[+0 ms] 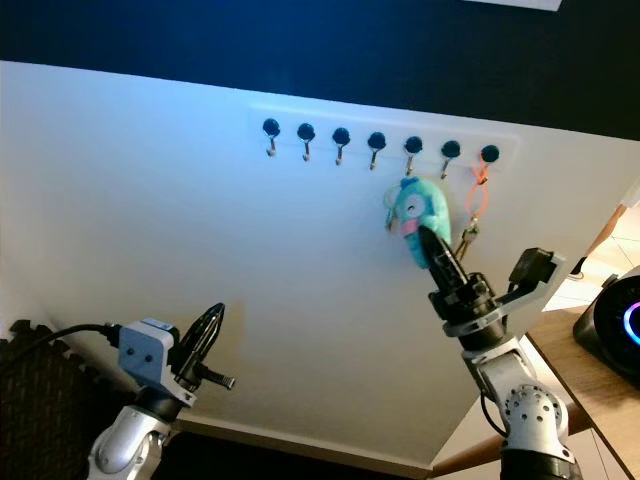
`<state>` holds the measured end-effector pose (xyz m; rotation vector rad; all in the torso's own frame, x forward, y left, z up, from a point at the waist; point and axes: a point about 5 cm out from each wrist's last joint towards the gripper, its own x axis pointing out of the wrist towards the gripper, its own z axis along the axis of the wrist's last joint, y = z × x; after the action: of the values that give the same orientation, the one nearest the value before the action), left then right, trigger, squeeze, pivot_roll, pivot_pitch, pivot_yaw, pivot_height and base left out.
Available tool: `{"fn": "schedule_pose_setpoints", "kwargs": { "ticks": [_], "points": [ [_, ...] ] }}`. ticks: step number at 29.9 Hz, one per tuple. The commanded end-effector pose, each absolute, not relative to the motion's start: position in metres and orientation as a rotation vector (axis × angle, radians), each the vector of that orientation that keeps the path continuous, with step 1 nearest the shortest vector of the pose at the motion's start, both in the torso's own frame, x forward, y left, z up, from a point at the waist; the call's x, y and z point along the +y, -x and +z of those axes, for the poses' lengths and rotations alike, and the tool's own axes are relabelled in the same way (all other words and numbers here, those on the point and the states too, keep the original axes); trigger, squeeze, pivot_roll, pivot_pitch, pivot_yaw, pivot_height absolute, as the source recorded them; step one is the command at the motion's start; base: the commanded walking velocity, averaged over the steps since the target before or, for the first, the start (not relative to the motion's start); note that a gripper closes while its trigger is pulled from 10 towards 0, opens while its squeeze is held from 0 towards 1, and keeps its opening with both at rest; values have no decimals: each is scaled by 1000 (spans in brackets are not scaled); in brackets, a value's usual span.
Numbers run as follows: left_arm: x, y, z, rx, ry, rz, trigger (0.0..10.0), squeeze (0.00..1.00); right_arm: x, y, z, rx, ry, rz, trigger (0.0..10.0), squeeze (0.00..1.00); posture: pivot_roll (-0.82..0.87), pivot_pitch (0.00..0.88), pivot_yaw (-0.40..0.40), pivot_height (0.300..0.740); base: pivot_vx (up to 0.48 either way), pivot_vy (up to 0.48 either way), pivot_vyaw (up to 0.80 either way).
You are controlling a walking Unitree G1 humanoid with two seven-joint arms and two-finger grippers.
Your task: Hang keys on a hook
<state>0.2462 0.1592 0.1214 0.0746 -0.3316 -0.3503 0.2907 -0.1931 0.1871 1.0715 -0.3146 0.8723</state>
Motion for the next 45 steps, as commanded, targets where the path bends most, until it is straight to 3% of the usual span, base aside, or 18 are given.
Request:
{"fn": "schedule_pose_setpoints", "kwargs": {
  "ticks": [1, 8, 14, 19, 28, 35, 45],
  "points": [
    [158, -245, 118, -313, -82, -356, 10000, 0, -195, -288, 187, -313, -1053, 879, 10000, 0, 111, 65, -57, 740, 0, 0, 0],
    [158, -244, 118, -311, -85, -358, 10000, 0, -192, -284, 189, -311, -1034, 913, 10000, 0, 109, 69, -57, 740, 0, 0, 0],
    [158, -244, 118, -313, -88, -356, 10000, 0, -202, -280, 206, -460, -1143, 949, 10000, 0, 110, 68, -56, 740, 0, 0, 0],
    [158, -245, 118, -314, -90, -355, 10000, 0, -203, -279, 209, -473, -1164, 977, 10000, 0, 110, 67, -56, 740, 0, 0, 0],
    [158, -245, 118, -314, -91, -357, 10000, 0, -215, -288, 216, -570, -1182, 897, 10000, 0, 113, 66, -57, 740, 0, 0, 0],
    [159, -246, 118, -311, -94, -359, 10000, 0, -224, -299, 204, -532, -1194, 742, 10000, 0, 115, 64, -55, 740, 0, 0, 0],
    [156, -245, 118, -315, -92, -374, 10000, 0, -219, -301, 184, -382, -1187, 699, 10000, 0, 114, 59, -55, 740, 0, 0, 0]
  ]
}}
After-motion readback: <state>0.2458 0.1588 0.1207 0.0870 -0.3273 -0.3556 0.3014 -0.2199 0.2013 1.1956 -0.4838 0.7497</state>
